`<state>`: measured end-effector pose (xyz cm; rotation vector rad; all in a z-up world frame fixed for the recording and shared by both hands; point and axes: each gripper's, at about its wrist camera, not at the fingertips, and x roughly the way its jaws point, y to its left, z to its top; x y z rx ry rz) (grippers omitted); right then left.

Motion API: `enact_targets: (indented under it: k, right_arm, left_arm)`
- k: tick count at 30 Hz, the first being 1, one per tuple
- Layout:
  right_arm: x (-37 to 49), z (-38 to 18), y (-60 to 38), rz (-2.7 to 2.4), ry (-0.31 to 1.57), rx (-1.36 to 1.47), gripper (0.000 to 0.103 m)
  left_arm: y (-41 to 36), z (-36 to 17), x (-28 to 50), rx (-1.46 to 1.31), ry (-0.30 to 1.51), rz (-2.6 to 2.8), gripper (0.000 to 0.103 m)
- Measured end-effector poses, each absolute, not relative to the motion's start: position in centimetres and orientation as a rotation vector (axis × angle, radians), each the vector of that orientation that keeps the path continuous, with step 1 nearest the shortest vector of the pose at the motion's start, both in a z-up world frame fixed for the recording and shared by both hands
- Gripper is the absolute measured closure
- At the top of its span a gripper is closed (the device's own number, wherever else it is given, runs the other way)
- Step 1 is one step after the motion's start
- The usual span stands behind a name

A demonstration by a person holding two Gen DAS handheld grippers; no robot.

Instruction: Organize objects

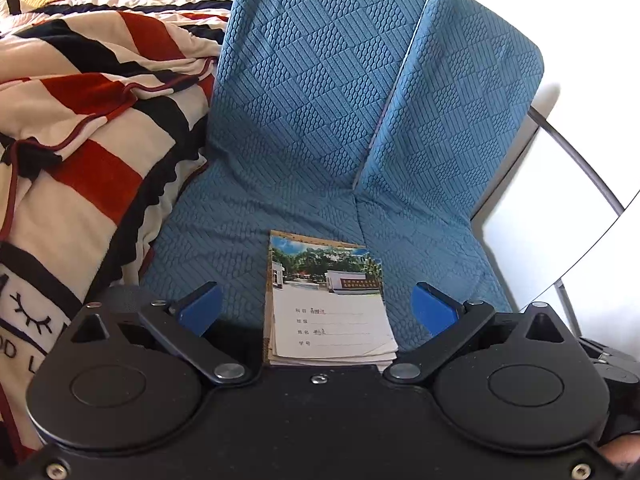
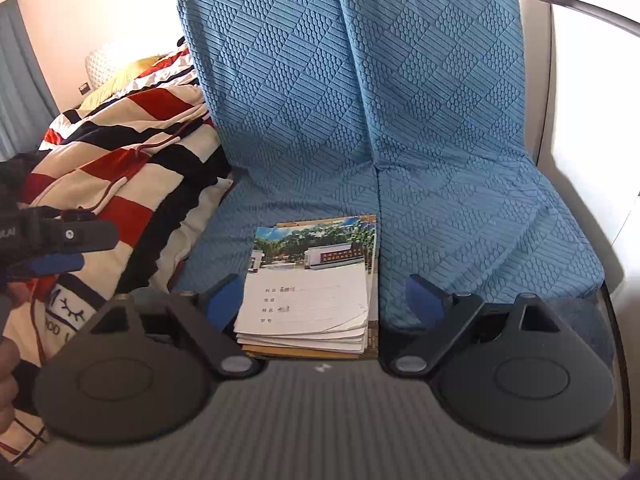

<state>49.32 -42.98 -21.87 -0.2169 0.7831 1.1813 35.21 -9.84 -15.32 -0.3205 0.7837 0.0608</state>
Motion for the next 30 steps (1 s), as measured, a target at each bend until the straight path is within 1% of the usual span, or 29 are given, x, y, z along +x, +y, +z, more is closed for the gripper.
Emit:
enact_targets:
  k: [10,30]
  right_arm:
    - [49.73,-22.09,-43.02,1.165,0.815,-0.226,0.014]
    - [49.91,-22.35,-42.94,1.164,0.822,-0.234,0.014]
  left_arm:
    - [-10.36,-15.28,35.37,-0.294,0.789,0.057,0.001]
    - [-10.37,-15.74,35.39,-0.293,0.786,0.061,0.001]
